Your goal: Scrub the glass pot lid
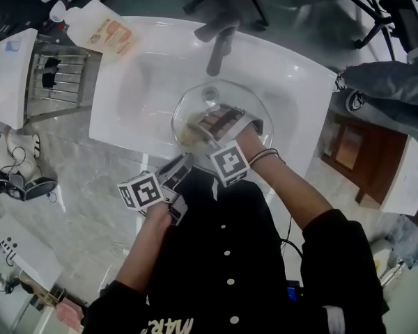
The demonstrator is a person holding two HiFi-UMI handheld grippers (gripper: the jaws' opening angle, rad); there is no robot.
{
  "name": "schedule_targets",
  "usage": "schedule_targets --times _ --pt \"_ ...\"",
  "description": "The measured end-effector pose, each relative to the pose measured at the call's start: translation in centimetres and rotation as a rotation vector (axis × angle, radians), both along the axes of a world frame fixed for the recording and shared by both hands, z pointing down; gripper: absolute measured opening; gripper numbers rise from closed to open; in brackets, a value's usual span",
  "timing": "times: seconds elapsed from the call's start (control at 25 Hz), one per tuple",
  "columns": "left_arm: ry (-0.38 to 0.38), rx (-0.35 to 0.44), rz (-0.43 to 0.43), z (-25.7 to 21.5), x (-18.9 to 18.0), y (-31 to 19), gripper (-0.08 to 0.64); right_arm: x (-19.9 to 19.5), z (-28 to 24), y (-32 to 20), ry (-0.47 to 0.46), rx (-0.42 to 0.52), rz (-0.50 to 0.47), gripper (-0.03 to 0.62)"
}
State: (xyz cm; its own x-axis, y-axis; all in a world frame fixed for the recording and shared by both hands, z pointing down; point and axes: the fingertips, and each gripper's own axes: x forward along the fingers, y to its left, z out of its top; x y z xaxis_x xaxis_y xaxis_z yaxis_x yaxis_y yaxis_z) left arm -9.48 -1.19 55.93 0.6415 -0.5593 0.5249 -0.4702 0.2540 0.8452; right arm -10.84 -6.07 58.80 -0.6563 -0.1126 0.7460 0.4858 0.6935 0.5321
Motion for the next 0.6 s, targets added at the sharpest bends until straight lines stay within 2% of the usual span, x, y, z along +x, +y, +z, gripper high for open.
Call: schedule_targets --times 0.4,0.6 --pt "0.022 -0.002 -0.003 0.3 -0.2 0.2 0.127 1.2 0.0 1.7 0.034 -0.011 -0.111 0.141" --pt "0.032 -0.003 -0.005 0.3 -0.2 0.2 0.124 2.8 -0.7 2.7 0.02 -0.006 -0.127 0.141"
